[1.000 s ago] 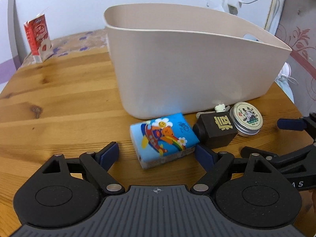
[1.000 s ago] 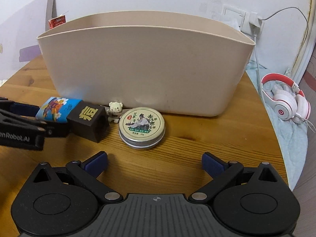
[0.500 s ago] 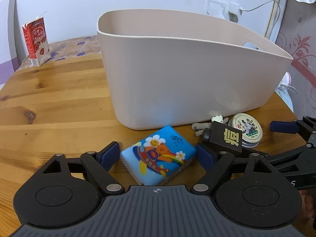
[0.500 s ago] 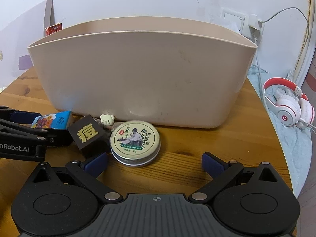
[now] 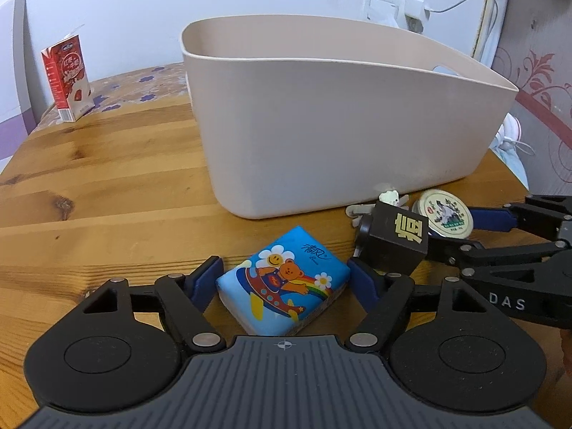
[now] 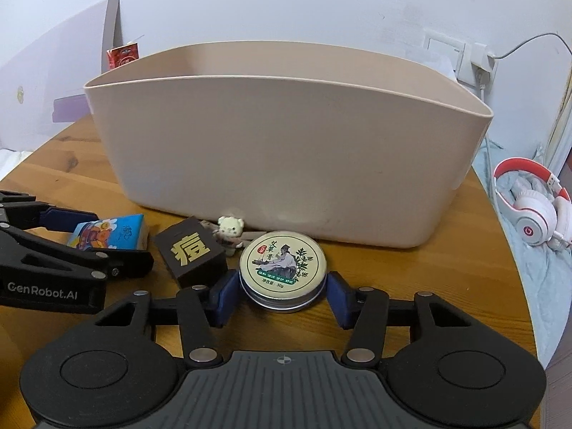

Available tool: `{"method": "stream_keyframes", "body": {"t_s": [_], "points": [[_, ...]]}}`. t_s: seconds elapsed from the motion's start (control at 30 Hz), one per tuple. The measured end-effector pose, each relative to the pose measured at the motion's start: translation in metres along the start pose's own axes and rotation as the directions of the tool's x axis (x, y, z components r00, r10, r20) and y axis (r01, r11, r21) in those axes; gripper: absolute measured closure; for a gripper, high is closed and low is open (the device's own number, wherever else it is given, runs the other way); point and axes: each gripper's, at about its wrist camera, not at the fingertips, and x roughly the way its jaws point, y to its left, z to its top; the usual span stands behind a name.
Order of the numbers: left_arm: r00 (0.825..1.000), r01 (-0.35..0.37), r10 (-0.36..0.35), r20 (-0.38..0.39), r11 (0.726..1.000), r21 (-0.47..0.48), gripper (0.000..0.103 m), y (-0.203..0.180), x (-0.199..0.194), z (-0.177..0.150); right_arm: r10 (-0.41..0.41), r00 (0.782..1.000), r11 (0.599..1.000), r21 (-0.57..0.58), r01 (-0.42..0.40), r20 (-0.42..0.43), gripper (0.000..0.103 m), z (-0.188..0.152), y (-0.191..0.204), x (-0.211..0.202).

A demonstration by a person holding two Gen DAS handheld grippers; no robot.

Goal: Organize objects
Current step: 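Grasp the blue cartoon soap box with left tool while right tool grasps the round tin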

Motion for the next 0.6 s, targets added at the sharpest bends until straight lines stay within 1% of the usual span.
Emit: {"method": "stream_keyframes", "body": {"t_s": [0.2, 0.3, 0.47, 0.6], "points": [[1.000, 0.005, -0.005, 0.001, 1.000, -0.014, 0.027, 0.007, -0.011, -0.007, -0.009, 1.000, 1.000, 0.000, 0.009, 0.002, 0.053, -0.008, 0.010, -0.014], [1.000, 0.003, -0.003, 0.020, 1.000, -0.006, 0.027, 0.008, -0.022, -0.008, -0.009, 1.000, 1.000, -0.001, 0.009, 0.018, 0.053, -0.010, 0.011, -0.027], [0.998, 0.009, -0.009, 0.057, 1.000, -0.005, 0.027, 0.011, -0.047, -0.003, -0.017, 0.998, 1.000, -0.003, 0.017, 0.067, 0.053, -0.005, 0.012, -0.054], [0.994, 0.017, -0.017, 0.107, 1.000, -0.003, 0.027, 0.015, -0.072, 0.007, -0.028, 0.992, 0.999, -0.016, 0.030, 0.120, 0.053, 0.001, 0.014, -0.081]]}}
